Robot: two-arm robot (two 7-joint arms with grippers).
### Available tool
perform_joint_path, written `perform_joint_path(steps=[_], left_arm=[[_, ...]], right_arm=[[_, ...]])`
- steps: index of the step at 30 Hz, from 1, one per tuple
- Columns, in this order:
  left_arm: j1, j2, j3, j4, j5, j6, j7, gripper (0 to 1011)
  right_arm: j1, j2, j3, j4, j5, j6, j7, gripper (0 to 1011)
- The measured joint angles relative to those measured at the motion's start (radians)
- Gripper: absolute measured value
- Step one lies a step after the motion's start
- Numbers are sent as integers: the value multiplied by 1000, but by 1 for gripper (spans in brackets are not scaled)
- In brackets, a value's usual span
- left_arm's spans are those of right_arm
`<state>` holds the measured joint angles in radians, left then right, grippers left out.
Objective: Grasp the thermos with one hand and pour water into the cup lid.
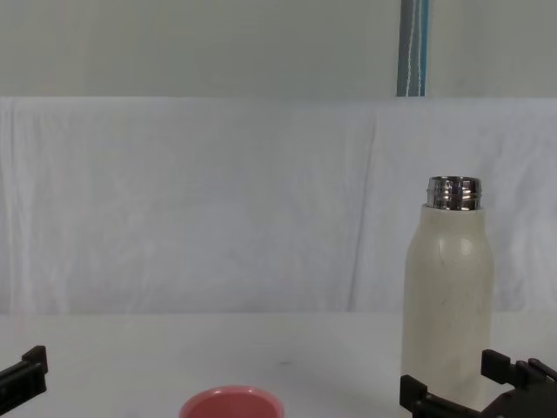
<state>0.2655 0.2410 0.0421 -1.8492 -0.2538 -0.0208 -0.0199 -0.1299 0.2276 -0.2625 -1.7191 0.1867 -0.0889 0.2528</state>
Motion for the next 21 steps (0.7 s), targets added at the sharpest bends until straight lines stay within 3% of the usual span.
perform_joint_path(steps=[21], left_arm=[[0,0,0,0,0,0,0,1001]], right_arm=[[-2,2,1,-4,0,-1,-1,1001]])
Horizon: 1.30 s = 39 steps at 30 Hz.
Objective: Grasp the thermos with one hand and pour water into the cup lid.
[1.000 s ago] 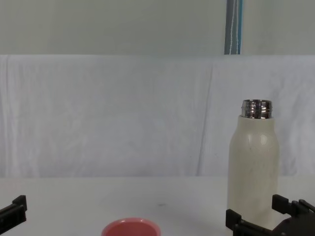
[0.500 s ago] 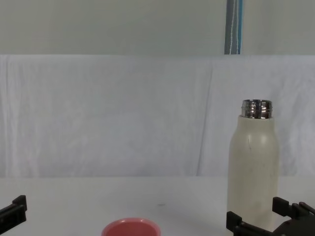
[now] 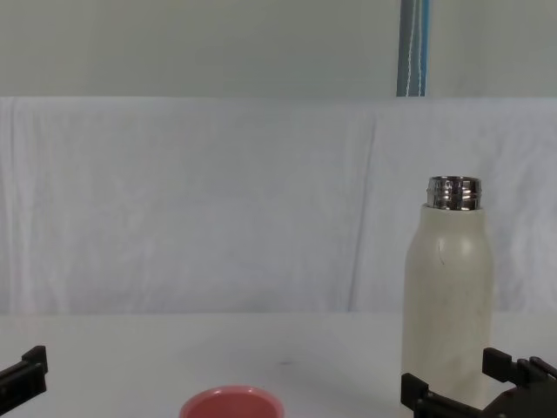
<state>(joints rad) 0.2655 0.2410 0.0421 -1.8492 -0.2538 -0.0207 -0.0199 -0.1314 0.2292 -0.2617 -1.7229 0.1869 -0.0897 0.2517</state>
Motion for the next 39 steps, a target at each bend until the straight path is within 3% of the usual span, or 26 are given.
perform_joint_path(steps=[39], left_arm=[[0,0,0,0,0,0,0,1001]], right_arm=[[0,1,0,-1,0,-1,0,1001]])
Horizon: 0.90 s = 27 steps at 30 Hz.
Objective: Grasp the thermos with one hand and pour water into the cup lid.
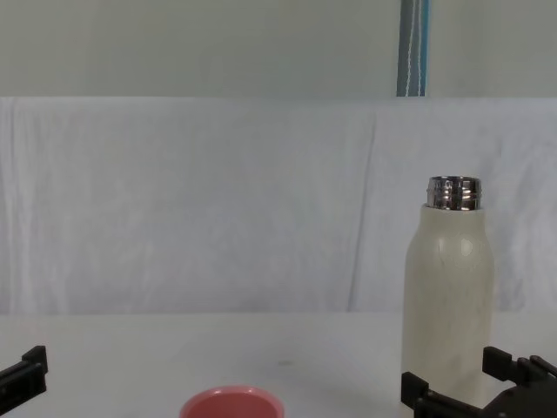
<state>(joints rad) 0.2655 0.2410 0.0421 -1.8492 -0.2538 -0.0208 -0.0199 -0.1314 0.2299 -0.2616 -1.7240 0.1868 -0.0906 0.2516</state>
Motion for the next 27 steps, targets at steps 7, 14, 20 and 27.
perform_joint_path(steps=[7,14,20,27], left_arm=[[0,0,0,0,0,0,0,1001],[0,0,0,0,0,0,0,1001],[0,0,0,0,0,0,0,1001],[0,0,0,0,0,0,0,1001]], right_arm=[[0,0,0,0,0,0,0,1001],[0,0,0,0,0,0,0,1001],[0,0,0,0,0,0,0,1001],[0,0,0,0,0,0,0,1001]])
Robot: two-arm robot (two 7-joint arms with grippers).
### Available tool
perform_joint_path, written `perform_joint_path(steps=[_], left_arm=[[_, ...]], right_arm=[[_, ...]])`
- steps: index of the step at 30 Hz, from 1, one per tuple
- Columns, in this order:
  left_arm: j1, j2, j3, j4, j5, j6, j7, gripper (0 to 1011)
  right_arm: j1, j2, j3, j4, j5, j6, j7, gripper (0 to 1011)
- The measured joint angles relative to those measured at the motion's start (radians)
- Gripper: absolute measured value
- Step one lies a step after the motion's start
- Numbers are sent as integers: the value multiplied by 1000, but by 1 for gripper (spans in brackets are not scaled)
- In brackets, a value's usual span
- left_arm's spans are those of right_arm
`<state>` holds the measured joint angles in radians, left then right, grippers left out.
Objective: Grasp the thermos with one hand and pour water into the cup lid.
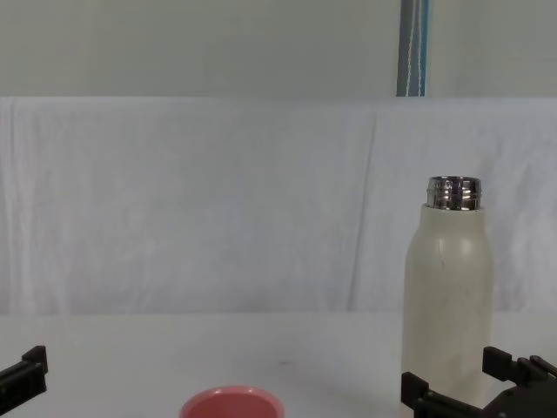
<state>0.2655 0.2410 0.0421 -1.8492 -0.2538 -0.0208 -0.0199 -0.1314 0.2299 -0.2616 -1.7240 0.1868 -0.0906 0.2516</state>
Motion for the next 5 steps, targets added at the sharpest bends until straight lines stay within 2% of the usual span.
perform_joint_path(steps=[5], left_arm=[[0,0,0,0,0,0,0,1001]], right_arm=[[0,0,0,0,0,0,0,1001]])
